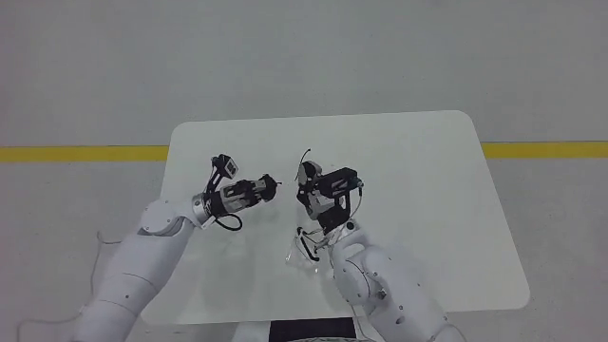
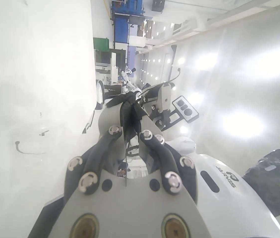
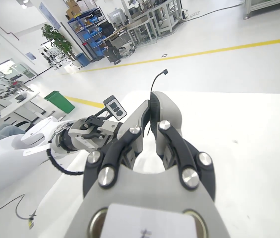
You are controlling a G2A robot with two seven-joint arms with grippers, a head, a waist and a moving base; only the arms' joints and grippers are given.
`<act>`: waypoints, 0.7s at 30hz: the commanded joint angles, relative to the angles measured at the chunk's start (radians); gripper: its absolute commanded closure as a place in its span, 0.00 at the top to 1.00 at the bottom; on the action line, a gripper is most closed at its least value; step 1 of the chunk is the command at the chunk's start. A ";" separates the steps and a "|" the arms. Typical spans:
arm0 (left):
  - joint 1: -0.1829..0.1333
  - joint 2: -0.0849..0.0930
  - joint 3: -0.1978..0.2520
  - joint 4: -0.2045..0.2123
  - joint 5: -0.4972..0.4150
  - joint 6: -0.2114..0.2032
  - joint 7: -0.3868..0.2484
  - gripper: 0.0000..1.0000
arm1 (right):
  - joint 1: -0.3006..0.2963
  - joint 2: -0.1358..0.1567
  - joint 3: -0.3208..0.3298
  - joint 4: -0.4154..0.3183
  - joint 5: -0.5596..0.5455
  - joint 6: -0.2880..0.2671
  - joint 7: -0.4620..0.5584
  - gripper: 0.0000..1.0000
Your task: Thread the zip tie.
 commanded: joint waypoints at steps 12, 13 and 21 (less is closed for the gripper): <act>-0.007 -0.008 0.014 0.007 -0.030 0.000 0.003 0.00 | 0.010 -0.009 -0.018 0.017 -0.008 0.000 -0.005 0.00; -0.007 -0.008 0.014 0.007 -0.030 0.000 0.003 0.00 | 0.010 -0.009 -0.018 0.017 -0.008 0.000 -0.005 0.00; -0.007 -0.008 0.014 0.007 -0.030 0.000 0.003 0.00 | 0.026 -0.018 -0.047 0.043 -0.087 0.016 0.001 0.00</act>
